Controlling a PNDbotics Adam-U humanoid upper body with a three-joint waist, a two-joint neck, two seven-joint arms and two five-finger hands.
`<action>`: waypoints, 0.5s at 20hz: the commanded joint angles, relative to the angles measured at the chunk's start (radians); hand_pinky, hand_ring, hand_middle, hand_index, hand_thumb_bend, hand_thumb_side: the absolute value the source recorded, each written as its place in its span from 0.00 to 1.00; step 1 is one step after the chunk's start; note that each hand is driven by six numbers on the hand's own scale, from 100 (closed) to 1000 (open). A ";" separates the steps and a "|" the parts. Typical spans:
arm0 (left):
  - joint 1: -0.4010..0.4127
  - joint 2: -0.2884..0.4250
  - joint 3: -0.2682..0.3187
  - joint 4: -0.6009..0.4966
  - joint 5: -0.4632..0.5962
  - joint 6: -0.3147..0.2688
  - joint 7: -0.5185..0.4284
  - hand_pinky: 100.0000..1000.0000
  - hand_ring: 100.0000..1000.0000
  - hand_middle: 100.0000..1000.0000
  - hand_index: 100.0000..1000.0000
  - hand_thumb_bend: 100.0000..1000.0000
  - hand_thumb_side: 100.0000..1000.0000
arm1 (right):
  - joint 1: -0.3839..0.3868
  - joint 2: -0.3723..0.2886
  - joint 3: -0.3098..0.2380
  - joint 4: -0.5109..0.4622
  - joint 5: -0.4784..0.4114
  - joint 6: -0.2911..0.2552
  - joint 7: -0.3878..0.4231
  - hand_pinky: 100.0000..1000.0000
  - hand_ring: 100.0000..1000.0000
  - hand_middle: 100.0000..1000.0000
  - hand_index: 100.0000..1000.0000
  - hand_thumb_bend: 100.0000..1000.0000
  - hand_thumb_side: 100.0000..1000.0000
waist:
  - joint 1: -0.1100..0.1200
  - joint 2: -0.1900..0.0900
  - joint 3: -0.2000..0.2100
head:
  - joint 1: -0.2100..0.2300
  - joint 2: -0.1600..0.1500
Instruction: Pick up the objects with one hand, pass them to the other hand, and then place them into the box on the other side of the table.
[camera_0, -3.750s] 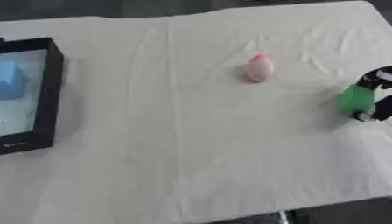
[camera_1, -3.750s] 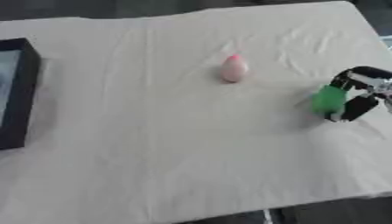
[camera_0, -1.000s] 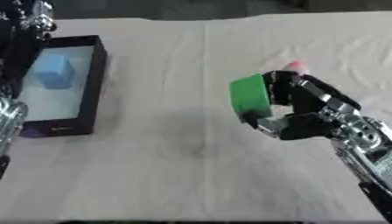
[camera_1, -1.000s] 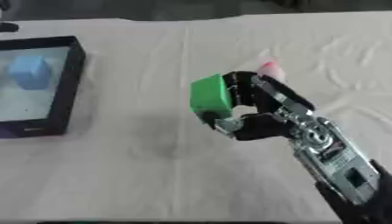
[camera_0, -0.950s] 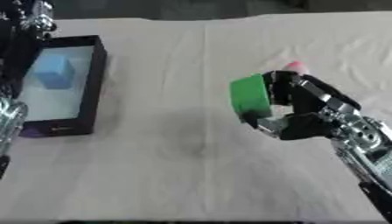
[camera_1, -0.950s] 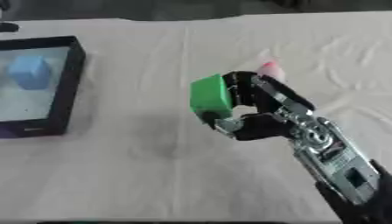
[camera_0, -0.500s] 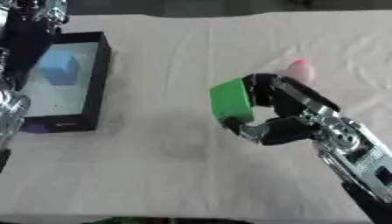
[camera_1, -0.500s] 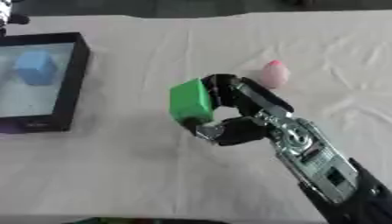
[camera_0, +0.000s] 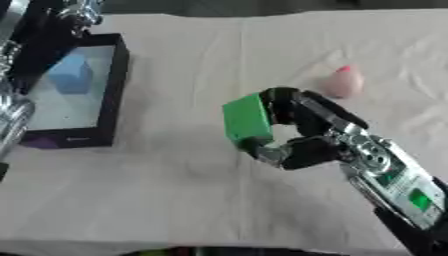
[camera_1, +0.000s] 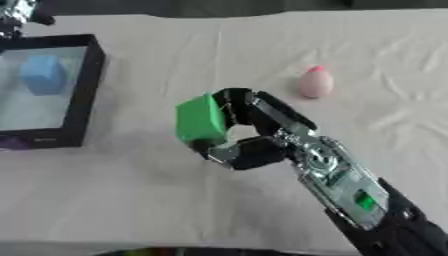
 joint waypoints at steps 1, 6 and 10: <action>-0.055 0.048 -0.044 -0.020 -0.037 0.036 -0.105 0.70 0.78 0.71 0.75 0.00 0.53 | -0.018 0.010 0.006 0.012 0.015 -0.013 -0.002 0.57 0.55 0.50 0.55 0.00 0.00 | 0.006 -0.025 0.005 | -0.006 0.009; -0.136 0.051 -0.117 -0.020 -0.080 0.076 -0.221 0.71 0.79 0.72 0.76 0.00 0.53 | -0.028 0.029 0.020 0.044 0.032 -0.026 -0.001 0.57 0.55 0.51 0.55 0.00 0.00 | 0.010 -0.032 0.010 | -0.008 0.021; -0.180 0.043 -0.161 -0.020 -0.107 0.100 -0.294 0.73 0.79 0.72 0.77 0.01 0.53 | -0.034 0.043 0.024 0.064 0.039 -0.040 -0.011 0.57 0.55 0.51 0.55 0.00 0.00 | 0.011 -0.035 0.010 | -0.008 0.030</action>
